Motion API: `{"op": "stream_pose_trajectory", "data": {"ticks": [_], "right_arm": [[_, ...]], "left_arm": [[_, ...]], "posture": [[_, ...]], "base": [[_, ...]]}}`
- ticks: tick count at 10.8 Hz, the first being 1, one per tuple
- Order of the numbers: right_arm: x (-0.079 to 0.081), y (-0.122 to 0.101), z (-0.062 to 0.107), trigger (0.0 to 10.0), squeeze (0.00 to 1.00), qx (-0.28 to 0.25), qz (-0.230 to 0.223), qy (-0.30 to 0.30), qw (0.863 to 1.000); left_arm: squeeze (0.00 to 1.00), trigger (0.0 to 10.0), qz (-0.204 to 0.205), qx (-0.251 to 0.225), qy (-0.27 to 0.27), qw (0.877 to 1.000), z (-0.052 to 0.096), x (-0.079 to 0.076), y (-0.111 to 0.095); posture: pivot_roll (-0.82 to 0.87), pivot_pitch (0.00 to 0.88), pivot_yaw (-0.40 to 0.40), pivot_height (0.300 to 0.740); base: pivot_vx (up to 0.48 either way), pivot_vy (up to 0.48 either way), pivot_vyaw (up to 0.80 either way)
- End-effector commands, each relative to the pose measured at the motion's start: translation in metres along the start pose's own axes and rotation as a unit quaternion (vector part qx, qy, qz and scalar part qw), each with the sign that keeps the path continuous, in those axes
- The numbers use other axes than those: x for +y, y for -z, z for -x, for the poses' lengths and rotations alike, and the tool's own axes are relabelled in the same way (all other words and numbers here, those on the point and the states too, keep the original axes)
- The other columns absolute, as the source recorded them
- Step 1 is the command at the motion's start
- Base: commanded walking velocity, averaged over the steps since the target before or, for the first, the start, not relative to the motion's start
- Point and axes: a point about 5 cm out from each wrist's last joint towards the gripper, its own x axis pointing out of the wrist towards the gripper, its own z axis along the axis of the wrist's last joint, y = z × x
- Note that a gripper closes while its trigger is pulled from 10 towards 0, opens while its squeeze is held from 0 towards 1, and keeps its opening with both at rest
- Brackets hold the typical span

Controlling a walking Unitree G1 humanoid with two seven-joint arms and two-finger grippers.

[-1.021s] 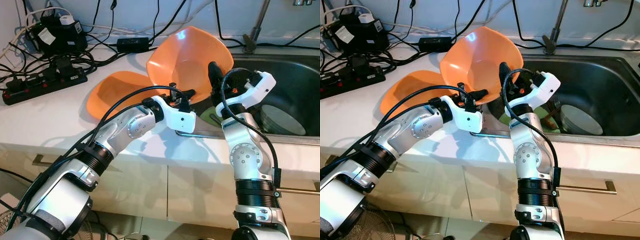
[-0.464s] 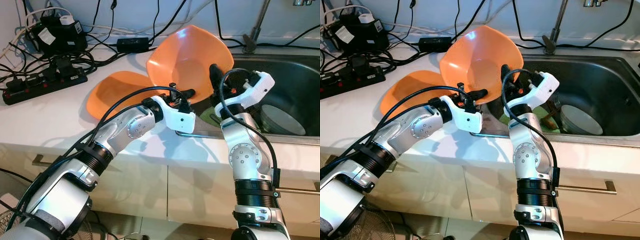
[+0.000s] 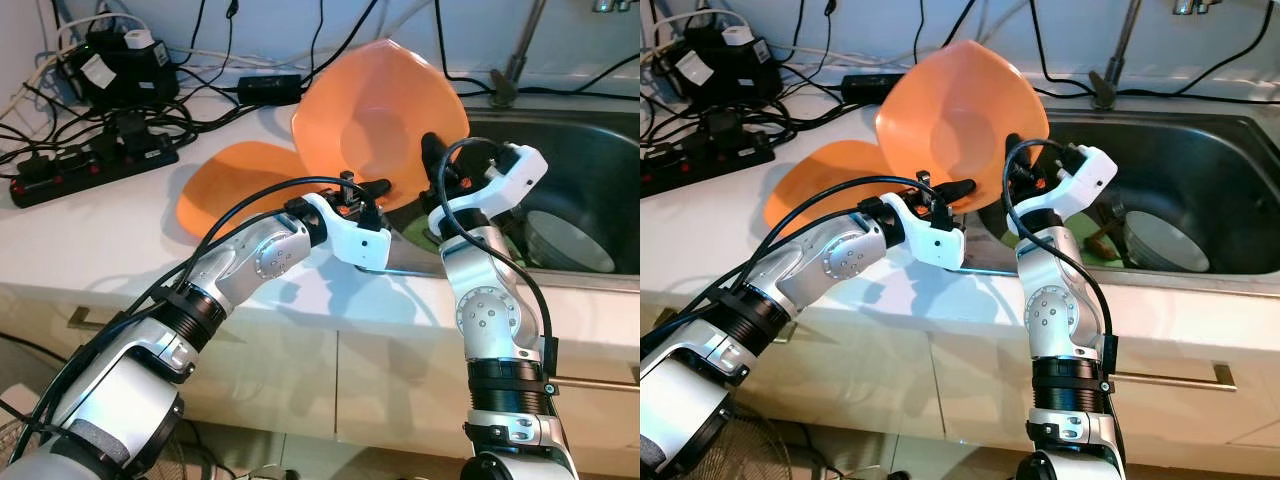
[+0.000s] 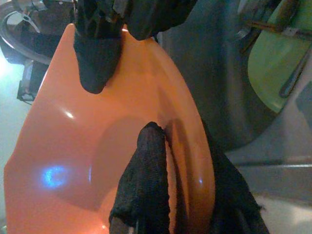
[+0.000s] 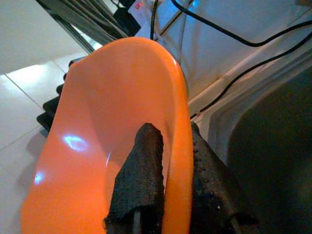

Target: Kitchen organization

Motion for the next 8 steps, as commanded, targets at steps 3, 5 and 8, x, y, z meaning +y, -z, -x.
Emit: {"op": "stream_pose_trajectory", "data": {"ticks": [3, 5, 8], "right_arm": [[0.0, 0.0, -0.001, 0.0, 0.0, 0.001, 0.002, 0.004, 1.0], [-0.006, -0.002, -0.002, 0.0, 0.0, -0.009, 0.001, 0.025, 1.0], [-0.02, -0.011, -0.004, 0.0, 0.0, -0.038, 0.0, 0.077, 0.996]], "left_arm": [[1.0, 10.0, 0.006, -0.005, -0.023, 1.0, 0.0, 0.01, 0.0], [1.0, 10.0, 0.008, -0.003, -0.026, 1.0, 0.001, 0.011, 0.001], [1.0, 10.0, 0.013, -0.001, -0.028, 1.0, 0.002, 0.01, 0.002]], "posture": [[0.02, 0.006, 0.069, 0.74], [0.02, 0.007, 0.069, 0.74], [0.02, 0.012, 0.069, 0.74]], "base": [[0.0, 0.0, 0.0], [0.0, 0.0, 0.0], [0.0, 0.0, 0.0]]}}
